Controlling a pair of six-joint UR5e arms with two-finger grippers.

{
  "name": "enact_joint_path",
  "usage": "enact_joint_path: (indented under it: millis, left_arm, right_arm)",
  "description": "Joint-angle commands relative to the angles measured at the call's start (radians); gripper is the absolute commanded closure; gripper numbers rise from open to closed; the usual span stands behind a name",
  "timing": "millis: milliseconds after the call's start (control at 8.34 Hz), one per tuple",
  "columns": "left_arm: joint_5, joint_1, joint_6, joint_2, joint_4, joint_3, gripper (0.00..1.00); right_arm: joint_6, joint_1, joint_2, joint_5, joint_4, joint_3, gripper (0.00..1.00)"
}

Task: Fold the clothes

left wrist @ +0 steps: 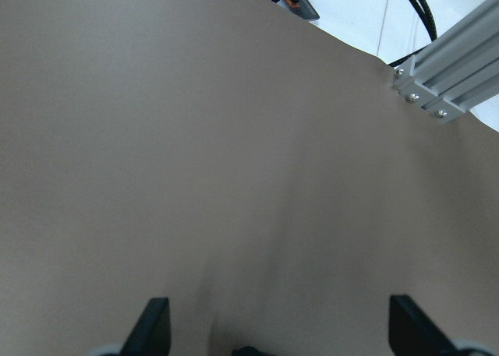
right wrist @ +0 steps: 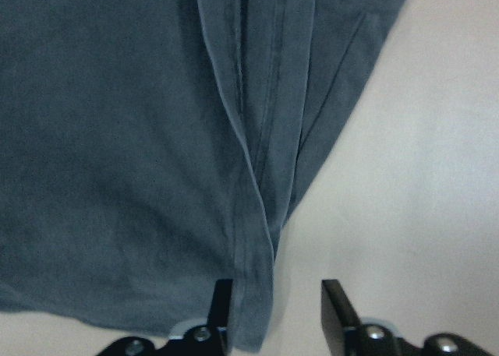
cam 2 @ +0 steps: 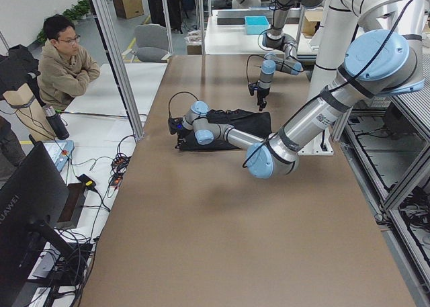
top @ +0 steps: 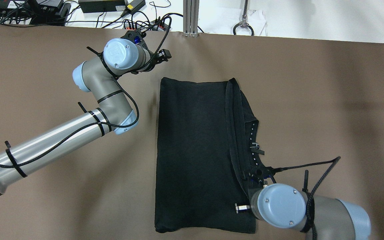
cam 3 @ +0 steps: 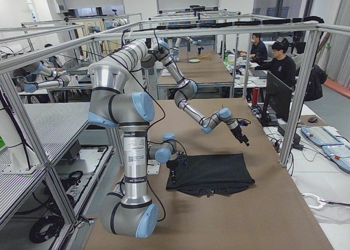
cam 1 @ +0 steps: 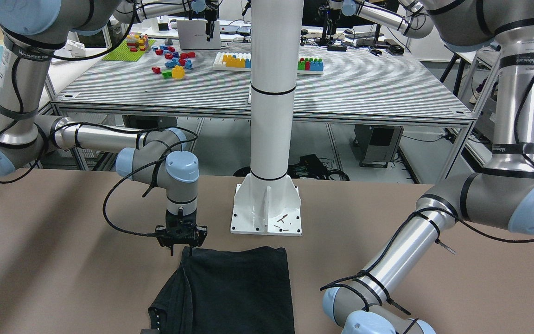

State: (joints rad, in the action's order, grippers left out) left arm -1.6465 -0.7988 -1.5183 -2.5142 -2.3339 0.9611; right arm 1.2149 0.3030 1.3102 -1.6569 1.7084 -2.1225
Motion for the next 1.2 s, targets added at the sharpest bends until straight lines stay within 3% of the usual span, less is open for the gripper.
enact_joint_path:
  millis: [0,480,1079]
  left_arm:
    - [0.001,0.0,0.0,0.006,0.001,0.008,0.0]
    - [-0.001,0.0,-0.006,0.014,-0.001,0.008,0.0]
    - [-0.001,0.0,-0.005,0.017,-0.001,0.007,0.0]
  right_arm:
    - [-0.154,0.114,-0.126,-0.006,-0.004,0.155,0.05]
    - [-0.178,0.119,-0.184,-0.003,-0.004,0.252,0.05]
    - [-0.287,0.148,-0.167,0.003,-0.045,0.283,0.05]
